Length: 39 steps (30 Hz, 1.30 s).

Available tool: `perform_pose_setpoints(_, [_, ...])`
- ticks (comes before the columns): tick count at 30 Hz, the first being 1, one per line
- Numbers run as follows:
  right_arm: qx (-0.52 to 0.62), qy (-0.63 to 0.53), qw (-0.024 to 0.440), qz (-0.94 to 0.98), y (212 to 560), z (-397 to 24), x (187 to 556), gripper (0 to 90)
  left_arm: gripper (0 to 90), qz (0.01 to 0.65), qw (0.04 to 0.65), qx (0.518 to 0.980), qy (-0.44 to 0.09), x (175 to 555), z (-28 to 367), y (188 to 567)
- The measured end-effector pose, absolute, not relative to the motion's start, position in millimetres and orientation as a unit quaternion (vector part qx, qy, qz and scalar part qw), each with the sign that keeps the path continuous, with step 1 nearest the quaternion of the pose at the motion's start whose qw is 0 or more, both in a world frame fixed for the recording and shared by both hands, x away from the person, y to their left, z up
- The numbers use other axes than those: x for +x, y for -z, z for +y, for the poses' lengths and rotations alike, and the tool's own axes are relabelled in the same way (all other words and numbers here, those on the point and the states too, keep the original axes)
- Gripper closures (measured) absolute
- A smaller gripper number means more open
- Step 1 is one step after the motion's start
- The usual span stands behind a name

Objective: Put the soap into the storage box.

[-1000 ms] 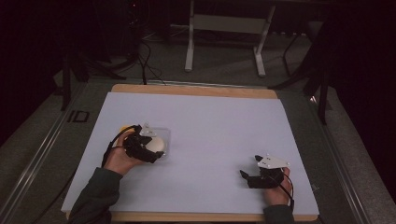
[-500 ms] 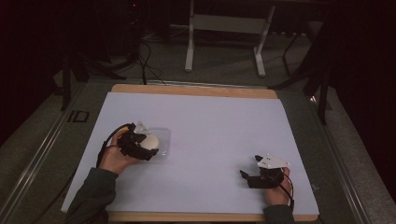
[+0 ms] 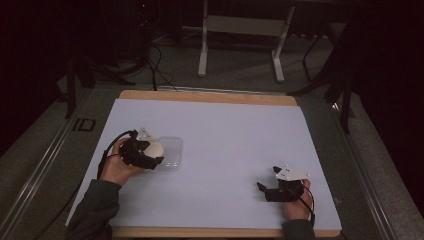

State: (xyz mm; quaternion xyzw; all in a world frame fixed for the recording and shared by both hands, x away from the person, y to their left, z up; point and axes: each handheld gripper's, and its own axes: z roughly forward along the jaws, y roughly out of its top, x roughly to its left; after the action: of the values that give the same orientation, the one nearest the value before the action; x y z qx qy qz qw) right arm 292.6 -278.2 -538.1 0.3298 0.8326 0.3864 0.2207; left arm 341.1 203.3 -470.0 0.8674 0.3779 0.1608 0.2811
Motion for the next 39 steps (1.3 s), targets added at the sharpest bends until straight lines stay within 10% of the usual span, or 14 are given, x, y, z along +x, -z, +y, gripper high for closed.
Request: perform_pose_setpoints(39, [0.327,-0.382,0.221,0.836,539,-277,293,14.1,25.6,0.433,0.26,0.842,-0.188,352,229,476])
